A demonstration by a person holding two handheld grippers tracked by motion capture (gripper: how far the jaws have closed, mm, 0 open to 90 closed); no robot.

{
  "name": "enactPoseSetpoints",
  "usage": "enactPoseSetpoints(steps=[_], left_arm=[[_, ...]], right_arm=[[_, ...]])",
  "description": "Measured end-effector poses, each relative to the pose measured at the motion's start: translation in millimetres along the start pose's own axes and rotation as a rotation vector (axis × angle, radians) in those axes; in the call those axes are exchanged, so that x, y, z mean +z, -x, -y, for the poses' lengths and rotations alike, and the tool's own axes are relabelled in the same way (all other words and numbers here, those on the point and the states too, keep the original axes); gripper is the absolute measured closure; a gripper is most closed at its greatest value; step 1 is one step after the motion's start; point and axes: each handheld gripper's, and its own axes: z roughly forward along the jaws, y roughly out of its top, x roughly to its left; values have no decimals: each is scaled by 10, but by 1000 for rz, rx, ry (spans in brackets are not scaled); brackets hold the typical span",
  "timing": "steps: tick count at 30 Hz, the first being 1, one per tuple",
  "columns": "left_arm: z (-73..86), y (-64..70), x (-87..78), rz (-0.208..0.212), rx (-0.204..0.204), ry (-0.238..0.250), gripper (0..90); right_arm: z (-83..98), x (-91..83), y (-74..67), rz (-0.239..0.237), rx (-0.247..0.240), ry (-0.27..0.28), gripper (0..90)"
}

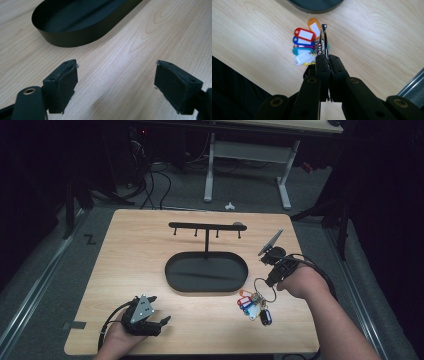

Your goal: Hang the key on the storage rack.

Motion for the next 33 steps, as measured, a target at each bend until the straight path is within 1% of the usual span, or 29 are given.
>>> enactPoseSetpoints(steps=[2,3,6,8,9,10,13,16,18,21,23,25,26,28,30,31,33], left_arm=[[0,-8,-6,-2,-5,7,191],[0,-12,-10,-2,-8,9,190],[2,-23,-16,-5,-13,12,187],[5,-27,-20,-7,-21,19,186],[5,-29,-23,-6,-24,21,185],[5,-31,-24,-8,-23,23,184],[8,-33,-27,-11,-30,30,181],[12,-33,-39,-11,-25,31,181],[18,-35,-43,-10,-30,31,181],[24,-36,-56,-11,-35,34,180],[30,-34,-73,-11,-38,38,180],[33,-41,-86,-14,-41,46,180],[33,-46,-89,-12,-45,48,180],[36,-50,-83,-11,-49,51,180],[37,-43,-78,-7,-45,41,180],[35,-38,-74,-8,-45,45,180],[26,-40,-75,-5,-48,47,180]], right_arm=[[-18,-52,-10,3,4,2,877],[-27,-76,-8,9,-8,5,877],[-55,-161,-21,16,-7,8,877],[-76,-207,-17,15,-21,11,877],[-86,-229,-23,11,-16,9,877],[-99,-247,-23,9,-23,7,877],[-141,-297,-21,18,-22,5,877],[-184,-349,-17,25,-25,14,876],[-209,-384,-15,23,-23,23,876],[-234,-406,-19,25,-17,22,876],[-252,-410,-16,27,-26,22,877],[-271,-419,-22,28,-22,20,877],[-285,-422,-18,31,-36,22,877],[-303,-426,-19,26,-40,23,876],[-318,-433,-17,26,-31,18,876],[-328,-436,-9,28,-37,20,876],[-347,-444,-16,25,-31,22,877]])
